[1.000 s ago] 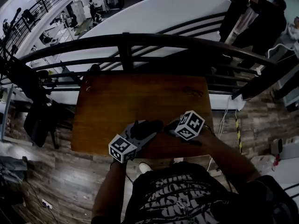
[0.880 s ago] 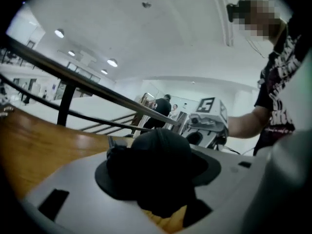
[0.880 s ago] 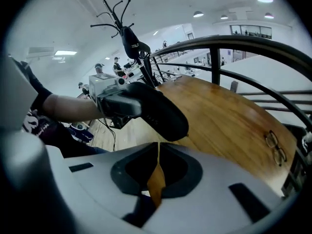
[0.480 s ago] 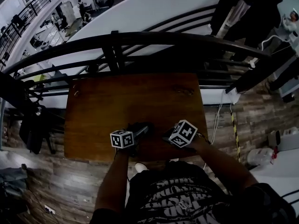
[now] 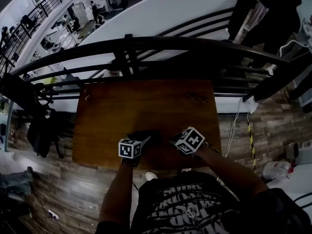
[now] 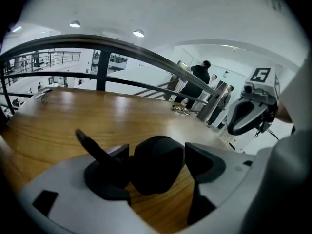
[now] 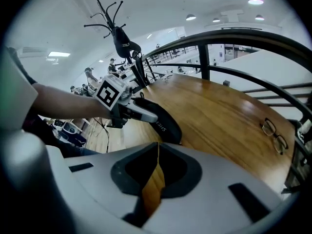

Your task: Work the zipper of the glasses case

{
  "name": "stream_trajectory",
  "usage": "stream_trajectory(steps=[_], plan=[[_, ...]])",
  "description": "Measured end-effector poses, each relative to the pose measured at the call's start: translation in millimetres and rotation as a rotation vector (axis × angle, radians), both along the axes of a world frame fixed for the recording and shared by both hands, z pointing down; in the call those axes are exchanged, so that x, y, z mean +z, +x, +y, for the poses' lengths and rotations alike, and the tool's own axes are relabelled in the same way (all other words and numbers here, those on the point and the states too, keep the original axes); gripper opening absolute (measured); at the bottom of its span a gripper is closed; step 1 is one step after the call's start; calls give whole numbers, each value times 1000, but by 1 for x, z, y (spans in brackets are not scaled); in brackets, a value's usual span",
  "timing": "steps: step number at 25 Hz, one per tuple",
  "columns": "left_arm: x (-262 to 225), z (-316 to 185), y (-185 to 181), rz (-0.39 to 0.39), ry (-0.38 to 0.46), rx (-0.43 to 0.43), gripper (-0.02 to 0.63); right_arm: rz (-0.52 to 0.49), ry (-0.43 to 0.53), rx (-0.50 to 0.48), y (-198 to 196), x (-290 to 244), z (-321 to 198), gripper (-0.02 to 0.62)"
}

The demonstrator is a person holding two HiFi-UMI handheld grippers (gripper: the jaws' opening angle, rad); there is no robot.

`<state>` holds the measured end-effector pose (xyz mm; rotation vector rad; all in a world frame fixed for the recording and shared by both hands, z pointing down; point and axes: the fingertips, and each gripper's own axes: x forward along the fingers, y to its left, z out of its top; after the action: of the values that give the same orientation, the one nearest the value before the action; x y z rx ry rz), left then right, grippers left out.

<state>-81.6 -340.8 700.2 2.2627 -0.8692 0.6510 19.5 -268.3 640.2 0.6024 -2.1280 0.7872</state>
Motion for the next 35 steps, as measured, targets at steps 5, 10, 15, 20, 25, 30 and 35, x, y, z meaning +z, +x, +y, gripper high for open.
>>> stream_trajectory(steps=[5,10,15,20,25,30,35], plan=[[-17,0,-21,11,5,-103,345,-19,3,33,-1,5,0,0],[-52,-6,-38,55,63,-184,344,-21,54,47,-5,-3,-9,0],[-91,0,-28,83,138,-273,321,-49,233,233,10,-24,-28,-2],[-124,12,-47,55,246,-499,18,-93,401,343,26,-49,-35,-2],[-123,30,-46,45,273,-523,6,-113,416,383,32,-56,-29,-2],[-121,36,-40,32,270,-503,6,-126,404,399,32,-52,-27,-2],[-121,38,-45,22,271,-497,6,-126,388,389,23,-47,-24,-2]])
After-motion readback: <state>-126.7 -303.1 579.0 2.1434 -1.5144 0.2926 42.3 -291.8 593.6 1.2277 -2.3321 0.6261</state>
